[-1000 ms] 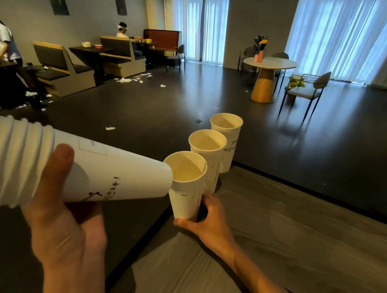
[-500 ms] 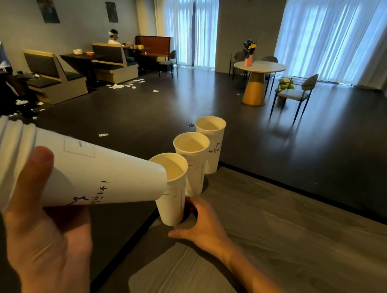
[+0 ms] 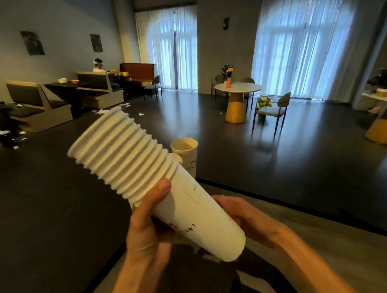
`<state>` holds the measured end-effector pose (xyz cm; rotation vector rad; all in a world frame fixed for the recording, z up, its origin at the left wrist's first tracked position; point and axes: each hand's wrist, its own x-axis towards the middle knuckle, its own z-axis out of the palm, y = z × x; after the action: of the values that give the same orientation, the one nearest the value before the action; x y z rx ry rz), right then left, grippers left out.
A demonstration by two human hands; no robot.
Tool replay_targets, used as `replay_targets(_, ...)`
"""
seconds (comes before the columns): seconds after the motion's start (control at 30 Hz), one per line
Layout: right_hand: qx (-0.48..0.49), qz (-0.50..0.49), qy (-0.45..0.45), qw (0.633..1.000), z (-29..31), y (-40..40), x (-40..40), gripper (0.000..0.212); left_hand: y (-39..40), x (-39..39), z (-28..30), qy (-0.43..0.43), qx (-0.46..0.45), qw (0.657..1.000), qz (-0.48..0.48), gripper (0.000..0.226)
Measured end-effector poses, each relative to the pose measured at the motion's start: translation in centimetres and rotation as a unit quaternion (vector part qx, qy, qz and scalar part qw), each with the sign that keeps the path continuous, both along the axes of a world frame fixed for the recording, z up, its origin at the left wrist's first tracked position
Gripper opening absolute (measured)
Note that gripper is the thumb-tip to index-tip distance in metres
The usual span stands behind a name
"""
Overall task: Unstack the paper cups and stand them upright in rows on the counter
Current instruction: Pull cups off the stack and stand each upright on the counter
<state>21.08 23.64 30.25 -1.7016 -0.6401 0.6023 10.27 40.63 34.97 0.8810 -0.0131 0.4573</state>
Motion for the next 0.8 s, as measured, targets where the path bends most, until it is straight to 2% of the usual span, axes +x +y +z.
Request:
replay_targets(0.07,-0.026,0.04,0.019,0.999,1.0,-0.8,-0.9,0.066,-1.5,0.6,-0.5,0.025,0.01,1.0,-0.016,0.064)
replay_targets(0.17,-0.083,0.054,-0.029,0.995,1.4,-1.1,-1.3,0.057,-2.1,1.1,-1.2,0.05,0.036,0.998,-0.021,0.048)
replay_targets(0.43,-0.07,0.053,-0.121,0.989,1.2,-2.3,-1.3,0.055,-2.5,0.9,-1.2,0.038,0.16,0.986,-0.009,0.059)
replay_targets(0.57,-0.088,-0.001,-0.168,0.982,0.9,-2.5,-0.9,0.065,-2.5,1.3,-1.6,0.051,0.146,0.988,0.024,0.082)
replay_targets(0.63,-0.092,-0.056,-0.199,0.974,0.5,-2.3,-0.6,0.075,-2.1,1.5,-1.3,0.042,0.12,0.991,0.045,0.07)
replay_targets(0.7,-0.09,-0.087,-0.211,0.969,-0.3,-2.4,-0.2,0.077,-1.3,1.6,-0.3,0.002,0.094,0.994,0.049,0.061)
replay_targets(0.8,-0.102,-0.125,-0.213,0.964,-1.7,-2.8,0.6,0.078,0.8,1.5,1.3,-0.082,0.05,0.993,0.074,0.074)
